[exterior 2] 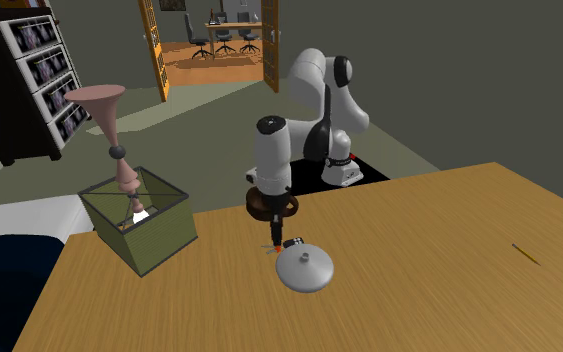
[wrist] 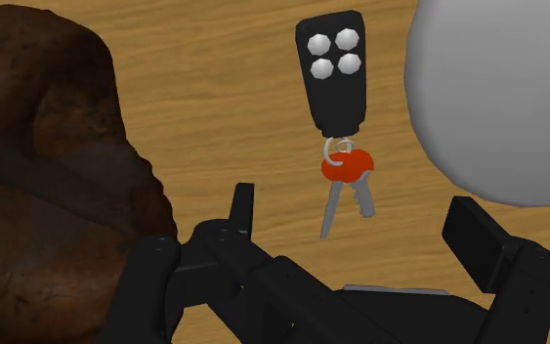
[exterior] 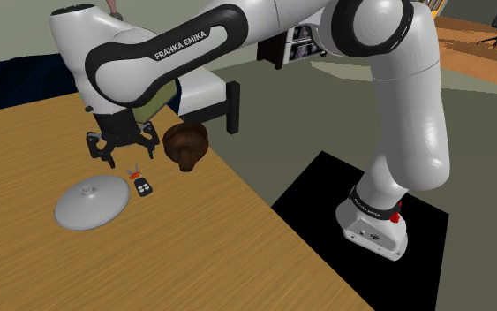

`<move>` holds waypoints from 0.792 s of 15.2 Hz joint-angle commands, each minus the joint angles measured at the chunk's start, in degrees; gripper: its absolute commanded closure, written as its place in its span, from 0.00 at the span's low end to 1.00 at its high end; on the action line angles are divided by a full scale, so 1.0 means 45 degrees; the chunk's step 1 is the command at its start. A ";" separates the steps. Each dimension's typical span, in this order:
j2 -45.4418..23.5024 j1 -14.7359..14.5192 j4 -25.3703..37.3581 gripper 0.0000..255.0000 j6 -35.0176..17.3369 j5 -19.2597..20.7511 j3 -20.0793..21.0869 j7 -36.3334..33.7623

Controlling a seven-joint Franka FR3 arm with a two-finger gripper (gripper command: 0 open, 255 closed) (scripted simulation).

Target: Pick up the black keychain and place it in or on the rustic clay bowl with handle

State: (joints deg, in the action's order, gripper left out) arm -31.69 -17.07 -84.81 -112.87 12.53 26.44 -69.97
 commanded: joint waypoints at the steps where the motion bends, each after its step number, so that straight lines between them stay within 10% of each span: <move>1: -0.0485 -0.0193 0.0386 0.00 -0.0061 0.0130 -0.0086 -0.0155; 12: -0.0886 -0.0241 -0.0138 0.00 -0.0955 0.0323 -0.0210 -0.0280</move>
State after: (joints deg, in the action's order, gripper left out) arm -35.60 -18.10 -85.44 -117.18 13.99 25.46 -71.24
